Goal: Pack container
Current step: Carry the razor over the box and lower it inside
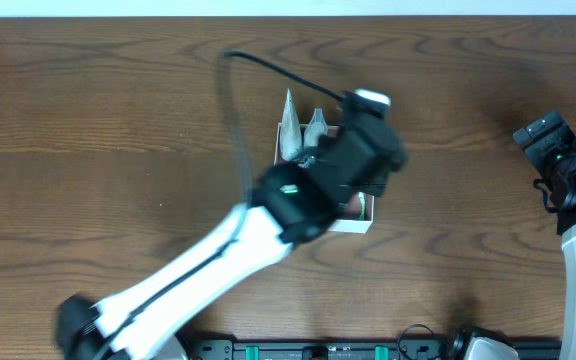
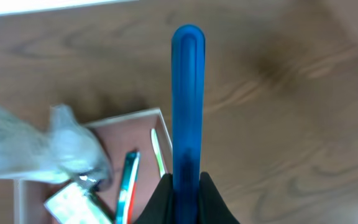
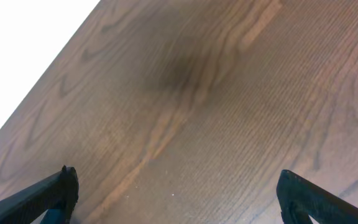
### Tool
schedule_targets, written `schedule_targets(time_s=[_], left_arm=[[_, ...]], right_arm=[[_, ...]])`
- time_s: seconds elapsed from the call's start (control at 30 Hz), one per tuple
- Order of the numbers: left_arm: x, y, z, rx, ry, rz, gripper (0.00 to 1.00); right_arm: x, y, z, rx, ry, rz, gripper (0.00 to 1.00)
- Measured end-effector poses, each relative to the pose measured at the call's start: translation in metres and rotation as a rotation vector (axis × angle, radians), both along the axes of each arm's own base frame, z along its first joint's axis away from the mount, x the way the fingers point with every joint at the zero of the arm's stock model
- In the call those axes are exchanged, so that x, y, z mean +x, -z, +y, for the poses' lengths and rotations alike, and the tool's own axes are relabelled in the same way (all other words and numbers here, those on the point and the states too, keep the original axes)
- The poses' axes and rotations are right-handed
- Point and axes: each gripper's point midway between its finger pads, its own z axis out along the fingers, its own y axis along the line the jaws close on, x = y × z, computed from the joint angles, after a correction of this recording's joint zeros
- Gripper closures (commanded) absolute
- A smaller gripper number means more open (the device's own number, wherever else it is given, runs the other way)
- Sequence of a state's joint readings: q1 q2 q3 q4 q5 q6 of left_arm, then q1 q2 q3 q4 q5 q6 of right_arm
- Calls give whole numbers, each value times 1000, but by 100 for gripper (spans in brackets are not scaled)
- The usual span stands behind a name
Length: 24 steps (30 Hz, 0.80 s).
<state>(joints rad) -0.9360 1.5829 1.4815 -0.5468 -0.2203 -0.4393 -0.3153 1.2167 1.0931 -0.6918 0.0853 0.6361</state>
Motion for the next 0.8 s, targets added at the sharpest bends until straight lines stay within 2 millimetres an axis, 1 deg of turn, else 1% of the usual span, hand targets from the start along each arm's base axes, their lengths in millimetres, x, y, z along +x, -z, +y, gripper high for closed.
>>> schedule_targets(time_s=[0.07, 0.1, 0.17, 0.3, 0.4, 0.67, 0.7, 0.8], left_arm=[[5, 27, -9, 45, -21, 21, 94], [9, 42, -11, 73, -38, 39, 94], [14, 64, -12, 115, -60, 62, 94], [22, 101, -10, 180, -93, 102, 94], [24, 115, -10, 209, -101, 116, 94], [26, 132, -8, 232, -122, 139, 94], [26, 136, -8, 239, -124, 145, 95], [25, 147, -8, 259, -124, 159, 94]], right_arm=[[0, 0, 0, 0, 0, 0, 1], [0, 0, 0, 0, 0, 0, 1], [0, 0, 0, 0, 0, 0, 1], [0, 0, 0, 0, 0, 0, 1], [0, 0, 0, 0, 0, 0, 1], [0, 0, 0, 0, 0, 0, 1], [0, 0, 0, 0, 0, 0, 1], [0, 0, 0, 0, 0, 0, 1]])
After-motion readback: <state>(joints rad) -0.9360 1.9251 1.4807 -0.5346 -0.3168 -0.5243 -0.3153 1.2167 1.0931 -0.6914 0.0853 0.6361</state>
